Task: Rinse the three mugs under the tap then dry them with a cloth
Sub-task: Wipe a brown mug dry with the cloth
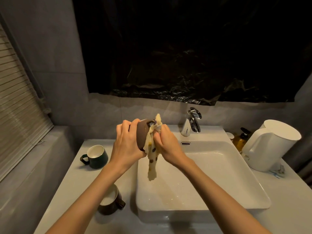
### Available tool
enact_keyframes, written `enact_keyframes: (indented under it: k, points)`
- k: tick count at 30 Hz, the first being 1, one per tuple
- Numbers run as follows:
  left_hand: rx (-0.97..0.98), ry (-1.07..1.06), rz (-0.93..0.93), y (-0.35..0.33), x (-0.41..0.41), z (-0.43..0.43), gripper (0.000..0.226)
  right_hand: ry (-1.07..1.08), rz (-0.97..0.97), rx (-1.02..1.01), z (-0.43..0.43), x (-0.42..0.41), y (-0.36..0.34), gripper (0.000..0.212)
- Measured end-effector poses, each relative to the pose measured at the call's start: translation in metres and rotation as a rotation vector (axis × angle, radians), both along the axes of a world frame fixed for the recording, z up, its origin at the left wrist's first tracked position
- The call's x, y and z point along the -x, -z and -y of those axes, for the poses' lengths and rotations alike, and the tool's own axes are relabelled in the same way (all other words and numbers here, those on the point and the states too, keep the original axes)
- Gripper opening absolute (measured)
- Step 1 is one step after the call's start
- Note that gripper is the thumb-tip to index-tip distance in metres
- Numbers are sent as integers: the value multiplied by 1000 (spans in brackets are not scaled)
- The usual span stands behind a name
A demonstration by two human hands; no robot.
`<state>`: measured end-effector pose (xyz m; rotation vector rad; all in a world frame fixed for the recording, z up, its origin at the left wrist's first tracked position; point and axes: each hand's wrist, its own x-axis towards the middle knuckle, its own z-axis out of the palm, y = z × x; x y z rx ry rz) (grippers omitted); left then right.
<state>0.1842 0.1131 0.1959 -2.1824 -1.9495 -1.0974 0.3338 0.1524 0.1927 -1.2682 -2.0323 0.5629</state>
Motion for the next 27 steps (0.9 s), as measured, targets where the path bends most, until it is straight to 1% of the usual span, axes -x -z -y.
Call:
enact_keyframes:
  k: [3, 5, 6, 7, 10, 11, 13, 14, 16, 18, 19, 21, 22, 24, 25, 27]
  points:
    - [-46, 10, -63, 0, 3, 2, 94, 103, 304, -73, -2, -2, -21, 26]
    - [-75, 9, -87, -1, 4, 3, 93, 119, 383, -132, -2, -1, -30, 26]
    - [-83, 2, -77, -2, 4, 3, 92, 114, 365, -153, -1, 0, -30, 26]
    - [-84, -9, -48, -3, 3, 4, 93, 105, 289, -155, 0, 2, -28, 25]
    - [-40, -44, 110, -10, -1, 2, 98, 53, -152, -49, 5, 10, -11, 19]
    - [-28, -45, 129, -12, -1, 1, 99, 34, -228, -24, 7, 12, -7, 17]
    - [-11, -36, 143, -12, -2, 1, 100, -26, -223, -26, 9, 11, -3, 15]
    - [2, -35, 166, -11, -1, 1, 100, -68, -190, -39, 10, 7, -4, 15]
    - [35, -39, 234, -9, 1, 0, 101, -110, -100, -86, 8, -6, -5, 22]
    - [64, -49, 320, -8, 6, -2, 103, -50, -33, -122, -2, -26, -3, 25]
    - [73, -44, 359, -8, 8, -3, 102, 13, -39, -81, -5, -36, -4, 23]
    - [92, -12, 406, -8, 13, -6, 99, 110, -90, 34, -9, -50, -6, 29]
    - [108, 10, 421, -9, 14, -6, 97, 136, -109, 53, -9, -52, -7, 31]
    - [134, 53, 435, -9, 13, -5, 94, 194, -171, 26, -7, -48, -11, 26]
    - [142, 71, 433, -9, 11, -6, 94, 208, -257, 34, -6, -41, -14, 24]
    - [165, 89, 438, -9, 6, -7, 94, 153, -510, 115, 3, -24, -17, 23]
